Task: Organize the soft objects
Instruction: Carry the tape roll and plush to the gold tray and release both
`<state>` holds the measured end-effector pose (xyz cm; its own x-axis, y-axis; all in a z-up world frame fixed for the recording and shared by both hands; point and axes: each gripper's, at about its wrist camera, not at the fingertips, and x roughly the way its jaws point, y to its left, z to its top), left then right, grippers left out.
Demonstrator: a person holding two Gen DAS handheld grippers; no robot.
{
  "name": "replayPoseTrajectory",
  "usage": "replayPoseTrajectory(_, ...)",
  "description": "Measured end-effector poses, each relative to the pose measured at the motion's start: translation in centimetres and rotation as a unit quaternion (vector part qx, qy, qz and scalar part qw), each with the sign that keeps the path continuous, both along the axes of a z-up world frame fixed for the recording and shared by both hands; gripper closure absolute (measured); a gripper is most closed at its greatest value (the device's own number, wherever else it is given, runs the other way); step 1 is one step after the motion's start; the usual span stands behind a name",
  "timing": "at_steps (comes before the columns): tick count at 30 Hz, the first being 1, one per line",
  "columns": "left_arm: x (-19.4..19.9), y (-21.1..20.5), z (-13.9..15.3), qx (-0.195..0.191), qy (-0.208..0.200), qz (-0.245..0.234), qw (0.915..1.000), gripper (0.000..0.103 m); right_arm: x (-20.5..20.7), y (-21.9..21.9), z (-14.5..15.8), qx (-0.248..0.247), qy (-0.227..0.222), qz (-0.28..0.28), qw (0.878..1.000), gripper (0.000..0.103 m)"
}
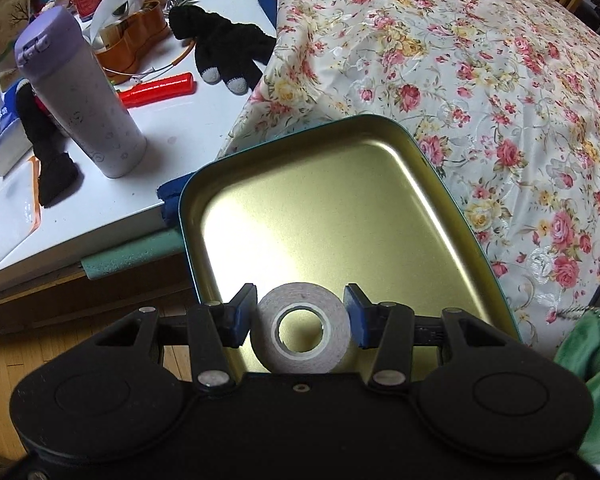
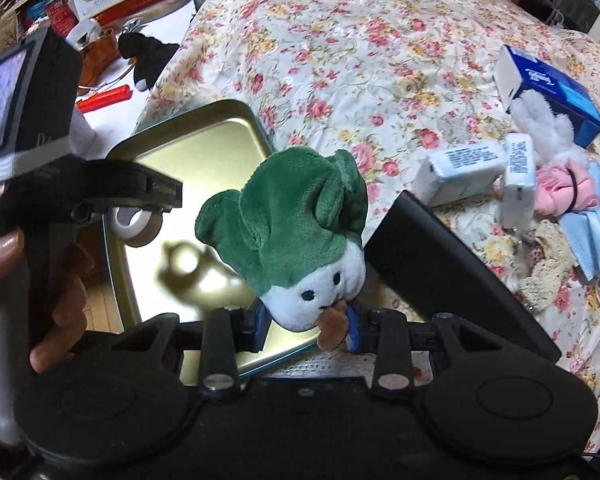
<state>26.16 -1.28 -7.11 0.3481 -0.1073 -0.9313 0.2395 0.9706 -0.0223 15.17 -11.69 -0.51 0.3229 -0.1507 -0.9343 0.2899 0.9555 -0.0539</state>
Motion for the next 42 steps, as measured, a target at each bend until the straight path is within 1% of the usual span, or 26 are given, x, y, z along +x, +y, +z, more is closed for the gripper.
replayPoseTrajectory(5,0.2,0.0,0.2,0.005,-0.005,0.007,1.0000,0.055,0.4,0.5,-0.4,0.002,0.004,0.005,1.000,0.068)
replayPoseTrajectory(7,0.2,0.0,0.2,0.015,-0.012,0.007,0.9998,0.052,0.6,0.6,-0.6,0.003,0.006,0.006,1.000,0.068)
replayPoseTrajectory(9,0.1,-0.1,0.4,0.023,-0.020,0.007,0.9995,0.044,0.9,0.7,-0.9,0.004,0.009,0.007,1.000,0.067)
replayPoseTrajectory(10,0.1,-0.1,0.4,0.023,-0.023,0.007,0.9995,0.036,1.0,0.7,-1.0,0.003,0.010,0.007,1.000,0.066)
replayPoseTrajectory(11,0.1,0.0,0.5,0.020,-0.024,0.007,0.9995,0.034,1.1,0.7,-1.1,0.002,0.011,0.006,1.000,0.066)
replayPoseTrajectory(13,0.1,0.0,0.5,0.018,-0.023,0.007,0.9995,0.034,1.3,0.7,-1.3,-0.003,0.011,0.004,1.000,0.062)
replayPoseTrajectory(18,0.2,-0.1,0.2,0.019,-0.016,0.009,0.9997,0.033,1.3,0.7,-1.4,-0.010,0.014,0.003,1.000,0.062)
replayPoseTrajectory(26,0.1,-0.2,0.1,0.026,-0.014,0.012,0.9995,0.033,1.2,0.5,-1.8,-0.011,0.026,-0.003,1.000,0.062)
replayPoseTrajectory(42,0.1,-0.3,0.0,0.030,-0.013,0.008,0.9994,0.032,1.2,0.5,-2.0,-0.010,0.030,-0.009,0.999,0.062)
